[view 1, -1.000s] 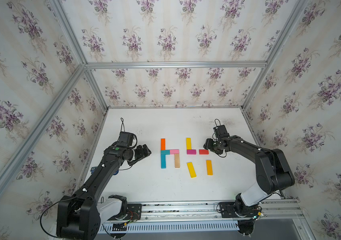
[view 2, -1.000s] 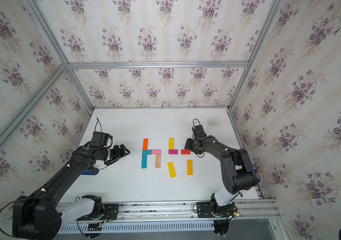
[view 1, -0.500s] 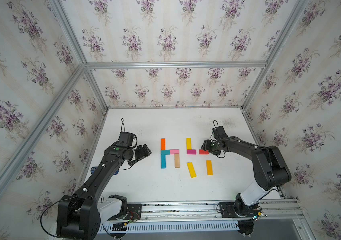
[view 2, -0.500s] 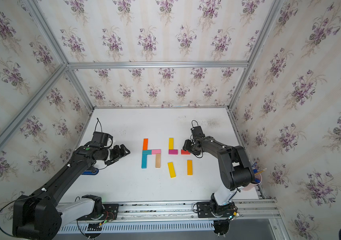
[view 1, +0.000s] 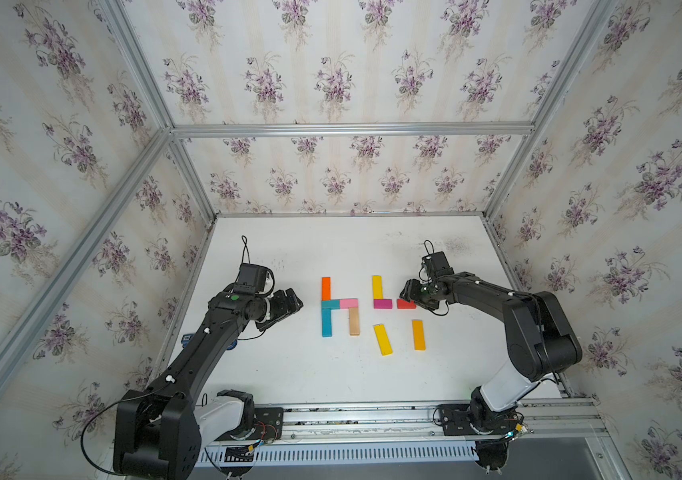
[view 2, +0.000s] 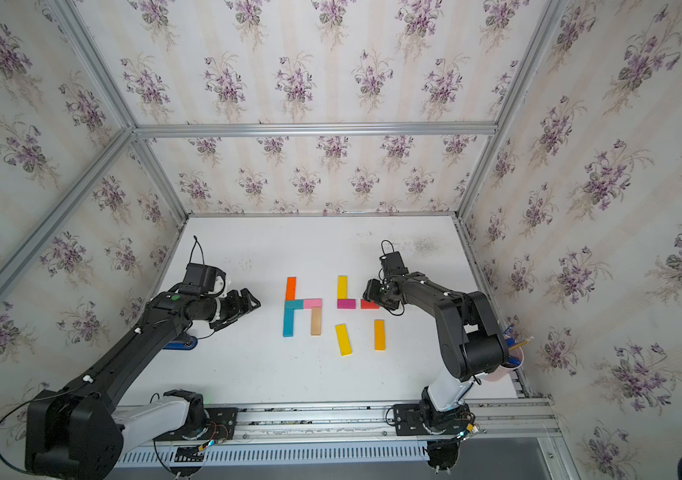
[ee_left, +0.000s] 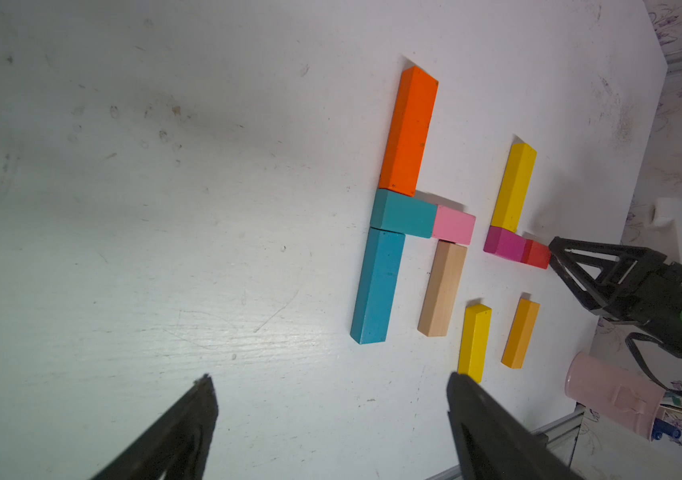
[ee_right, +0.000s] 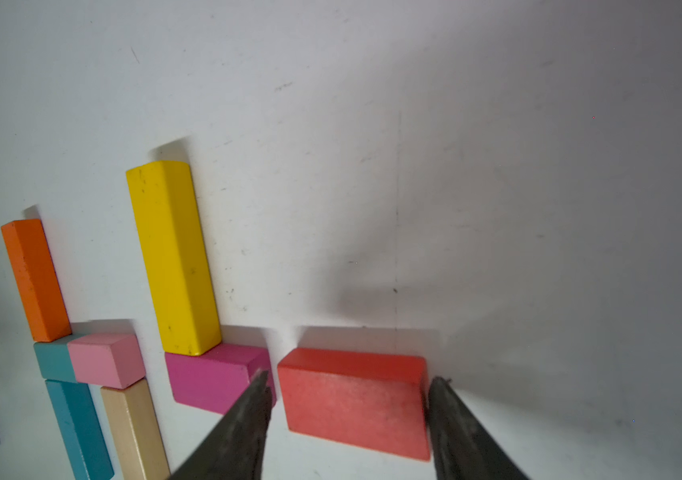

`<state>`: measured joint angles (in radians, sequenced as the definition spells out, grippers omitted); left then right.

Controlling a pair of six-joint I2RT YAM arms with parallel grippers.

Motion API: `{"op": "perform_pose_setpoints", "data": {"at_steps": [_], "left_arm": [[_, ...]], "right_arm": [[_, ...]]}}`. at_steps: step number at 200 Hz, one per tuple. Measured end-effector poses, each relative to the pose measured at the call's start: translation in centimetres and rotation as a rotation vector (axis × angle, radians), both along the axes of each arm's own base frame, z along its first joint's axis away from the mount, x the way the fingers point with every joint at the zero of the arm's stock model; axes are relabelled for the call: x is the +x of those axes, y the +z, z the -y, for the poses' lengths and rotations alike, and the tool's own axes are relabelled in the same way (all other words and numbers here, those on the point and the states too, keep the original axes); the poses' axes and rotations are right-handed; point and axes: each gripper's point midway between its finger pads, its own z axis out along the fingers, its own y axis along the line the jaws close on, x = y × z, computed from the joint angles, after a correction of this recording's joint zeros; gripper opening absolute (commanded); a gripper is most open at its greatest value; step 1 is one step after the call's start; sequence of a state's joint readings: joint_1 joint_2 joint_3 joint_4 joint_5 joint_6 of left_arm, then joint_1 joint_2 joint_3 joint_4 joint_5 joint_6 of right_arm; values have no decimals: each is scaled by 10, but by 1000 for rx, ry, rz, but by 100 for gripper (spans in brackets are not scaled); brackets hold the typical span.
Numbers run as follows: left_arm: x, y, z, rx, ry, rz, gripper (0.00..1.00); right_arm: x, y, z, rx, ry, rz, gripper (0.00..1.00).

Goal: Assemble the letter h with building blocks
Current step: Assemble the building block at the center of the board.

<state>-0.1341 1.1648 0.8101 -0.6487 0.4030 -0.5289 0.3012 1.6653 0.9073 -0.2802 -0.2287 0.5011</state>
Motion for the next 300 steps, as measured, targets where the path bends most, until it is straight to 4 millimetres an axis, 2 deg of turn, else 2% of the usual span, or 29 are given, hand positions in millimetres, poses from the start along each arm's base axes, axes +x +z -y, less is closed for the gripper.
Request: {"op": "perform_pose_setpoints", "data": {"at_steps": [300], "left_arm": [[2, 1, 0, 0, 0, 1, 89]], "right_arm": [[-3, 1, -15, 12, 23, -6, 61]]}}
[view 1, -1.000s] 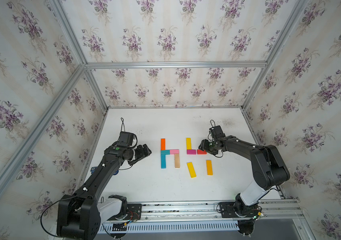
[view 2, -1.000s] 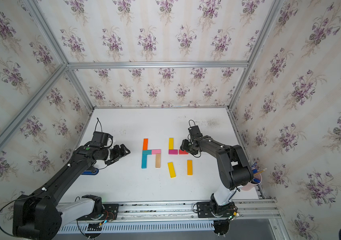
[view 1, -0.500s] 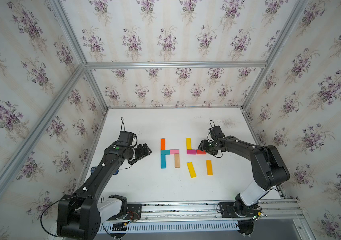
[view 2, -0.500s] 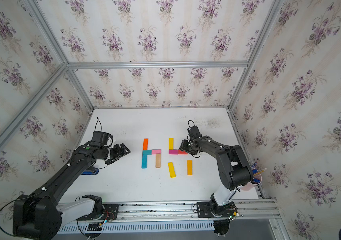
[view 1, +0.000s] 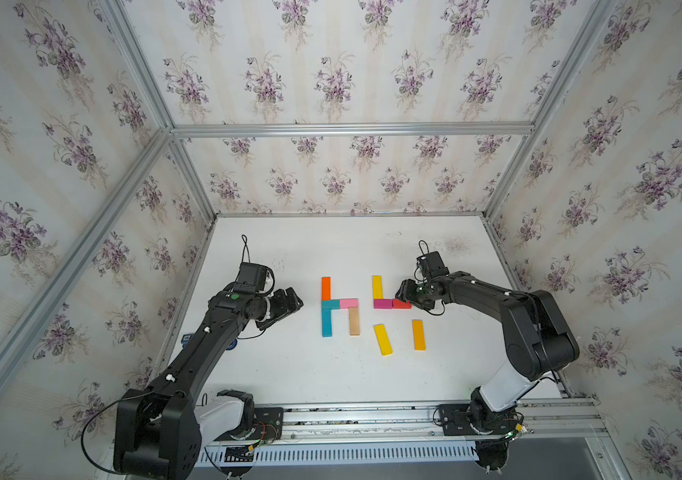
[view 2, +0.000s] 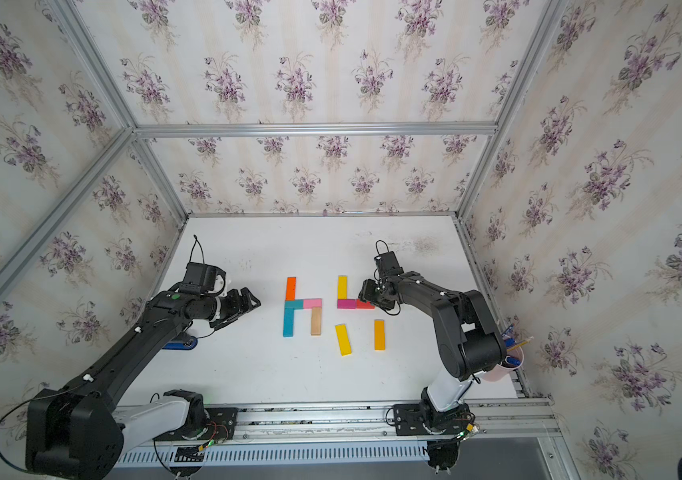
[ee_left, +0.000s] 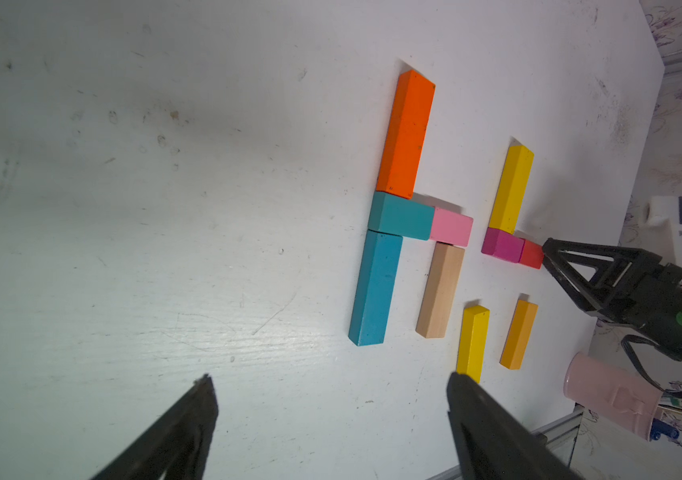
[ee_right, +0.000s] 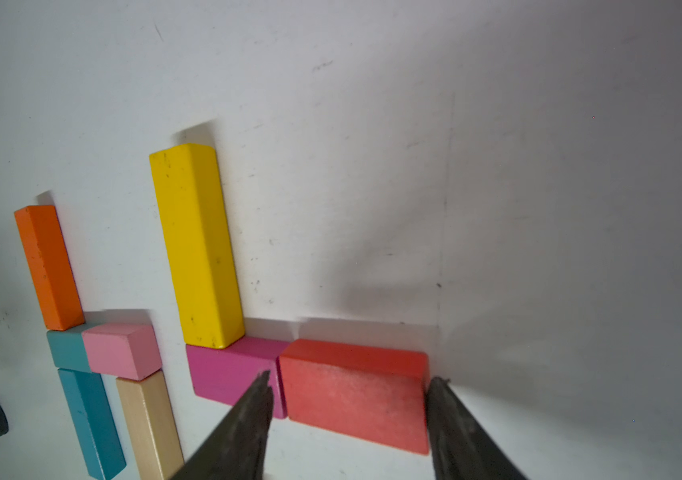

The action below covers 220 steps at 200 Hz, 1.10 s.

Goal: Assemble the letter h with building blocks
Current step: Assemble the building block at the center of the board.

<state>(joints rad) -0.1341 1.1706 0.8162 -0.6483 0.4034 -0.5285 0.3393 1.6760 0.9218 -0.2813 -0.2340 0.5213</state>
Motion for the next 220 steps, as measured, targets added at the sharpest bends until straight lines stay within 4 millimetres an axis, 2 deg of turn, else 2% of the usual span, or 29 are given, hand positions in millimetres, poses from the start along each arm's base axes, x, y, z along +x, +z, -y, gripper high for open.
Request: {"op": "perform_pose_setpoints", "data": {"at_steps": [72, 106, 120, 132, 150, 163, 177, 188, 204, 220], "left_arm": [[-1, 0, 0, 0, 0, 0, 89], [-1, -1, 0, 0, 0, 0, 89], [-1, -1, 0, 0, 0, 0, 89], [-1, 0, 0, 0, 0, 0, 89], [-1, 0, 0, 0, 0, 3, 89], [-1, 1, 0, 0, 0, 7, 89], [-2, 2, 0, -1, 0, 10, 89], [-3, 0, 0, -1, 0, 6, 89], [-4, -1, -1, -1, 1, 2, 89], [-5, -1, -1, -2, 4, 1, 89]], "right_arm": [[2, 1, -3, 6, 3, 0, 61], [5, 4, 2, -22, -11, 11, 70], [6, 13, 5, -43, -20, 37, 72], [9, 29, 7, -68, -27, 84, 73], [5, 54, -8, -109, 13, 155, 74], [-9, 63, -26, -164, 68, 196, 76], [-37, 58, -46, -200, 146, 191, 77], [-64, 45, -57, -224, 192, 160, 77], [-98, 23, -61, -274, 227, 100, 77], [-121, 4, -67, -314, 265, 53, 76]]}}
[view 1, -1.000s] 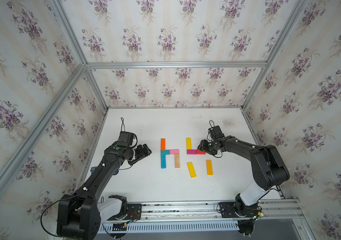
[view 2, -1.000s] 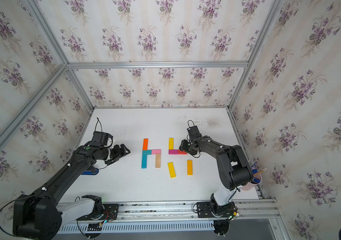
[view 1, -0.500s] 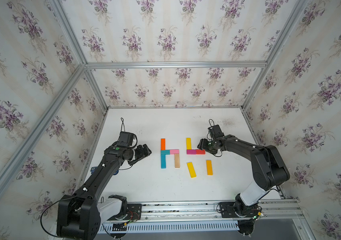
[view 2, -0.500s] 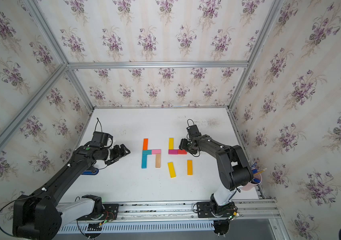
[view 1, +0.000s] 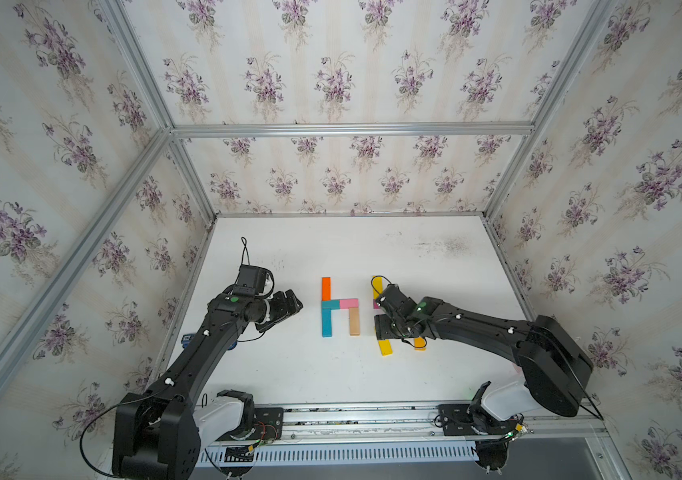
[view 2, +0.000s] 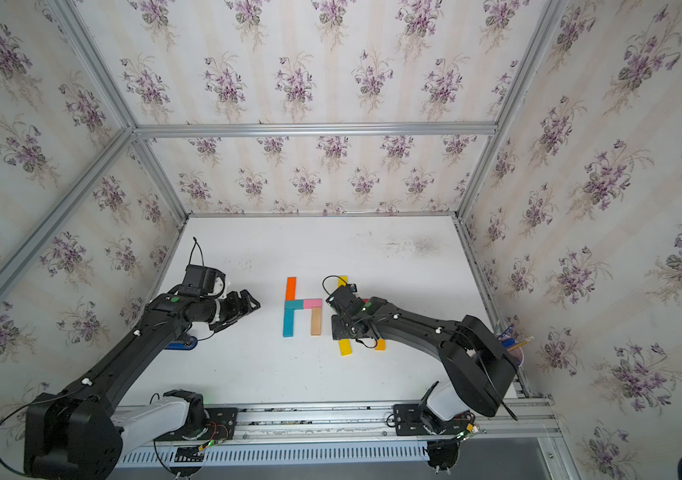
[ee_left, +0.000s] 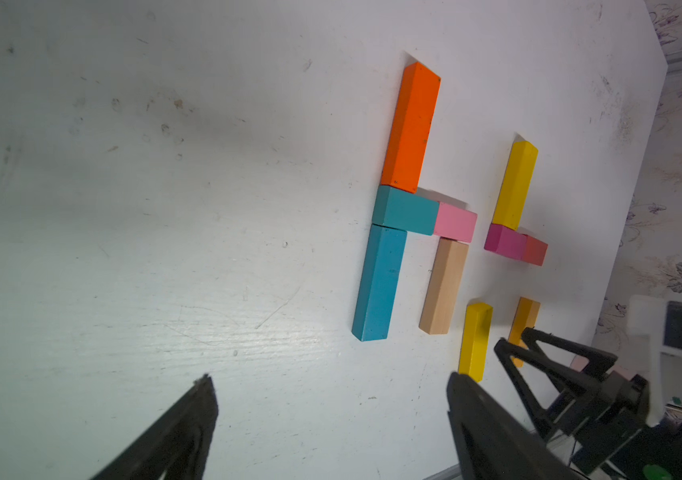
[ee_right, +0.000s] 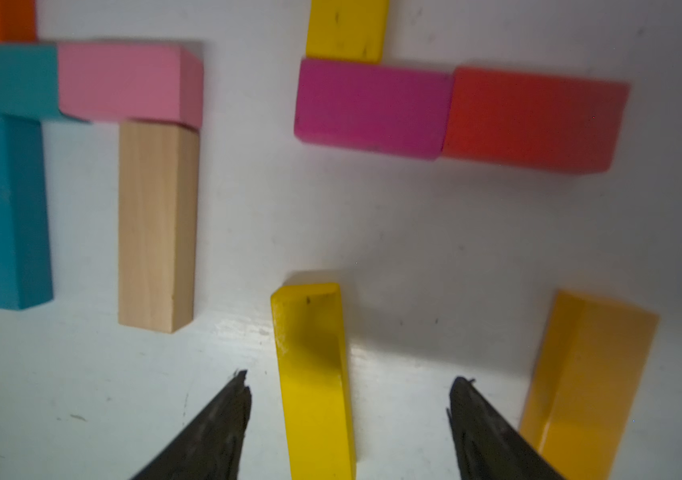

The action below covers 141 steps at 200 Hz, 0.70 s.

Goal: Assemble the letter h with building blocks
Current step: Assemble the building block at the center of the board.

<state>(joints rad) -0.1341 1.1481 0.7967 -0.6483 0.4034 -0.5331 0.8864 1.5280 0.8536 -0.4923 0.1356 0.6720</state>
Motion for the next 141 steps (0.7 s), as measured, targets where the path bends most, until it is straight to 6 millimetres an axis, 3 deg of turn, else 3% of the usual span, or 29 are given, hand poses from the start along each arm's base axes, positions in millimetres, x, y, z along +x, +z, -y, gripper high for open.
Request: {"op": "perform_pose_setpoints", "data": {"at_steps": [40, 73, 86, 141], "left_arm": [[-1, 5, 0, -1, 0, 14, 89], [-3, 6, -1, -1, 0, 12, 89], [-4, 5, -1, -1, 0, 10, 89], [-4, 5, -1, 0, 0, 7, 89]], "right_arm": [[-17, -23, -8, -60, 24, -53, 63], [-10, -26, -12, -75, 13, -43, 31], [-6, -25, -17, -70, 1, -41, 23], [23, -25, -30, -38, -62, -49, 12]]}}
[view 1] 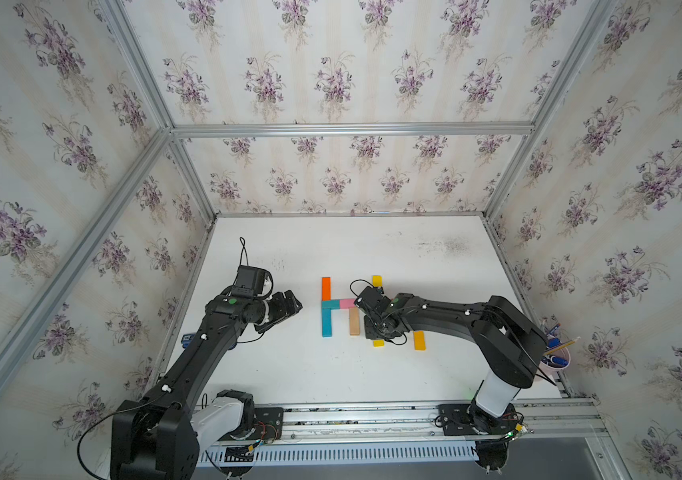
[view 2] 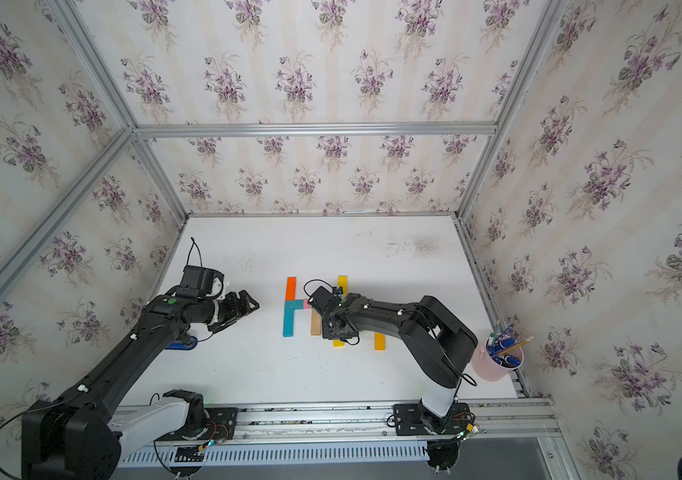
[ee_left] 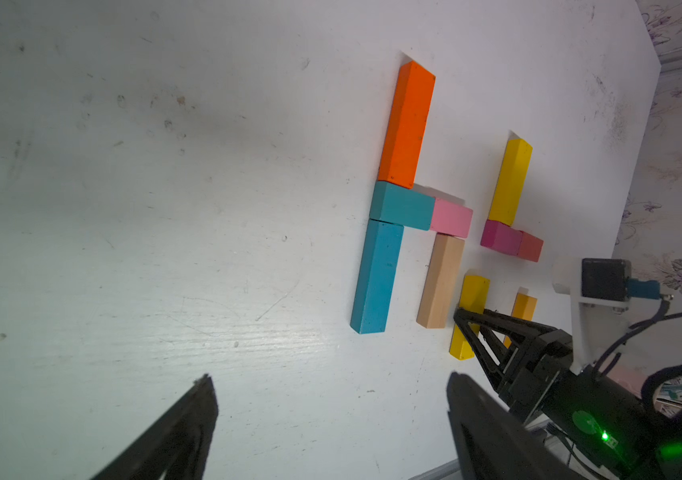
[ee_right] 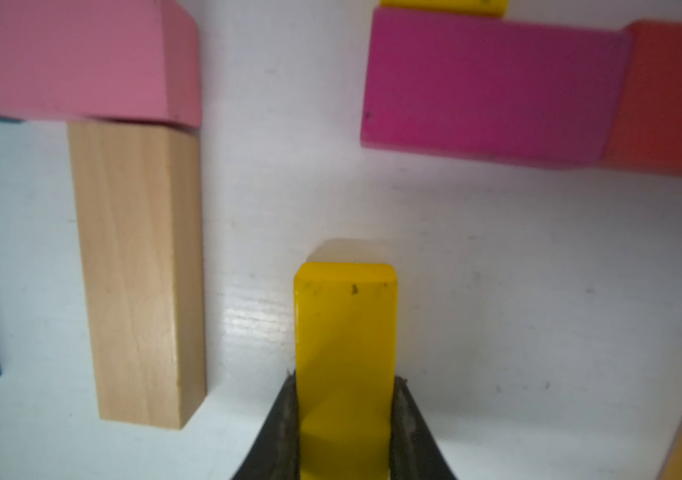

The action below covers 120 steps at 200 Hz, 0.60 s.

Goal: Assemble the letter h with building blocks
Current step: Assemble the building block at the center of the board.

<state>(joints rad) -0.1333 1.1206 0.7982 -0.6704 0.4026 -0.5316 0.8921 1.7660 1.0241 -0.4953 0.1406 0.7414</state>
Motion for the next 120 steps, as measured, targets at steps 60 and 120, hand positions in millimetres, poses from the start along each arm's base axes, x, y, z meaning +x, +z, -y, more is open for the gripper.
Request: {"op": "perform_pose_setpoints", "data": {"at_steps": [60, 120], "left_arm": [[0, 0, 0, 1, -2, 1, 89], [-1, -1, -1, 3, -3, 1, 89]], "right_arm": [[8, -1, -2, 8, -36, 2, 8], [9, -1, -1, 23, -62, 9, 7]]}}
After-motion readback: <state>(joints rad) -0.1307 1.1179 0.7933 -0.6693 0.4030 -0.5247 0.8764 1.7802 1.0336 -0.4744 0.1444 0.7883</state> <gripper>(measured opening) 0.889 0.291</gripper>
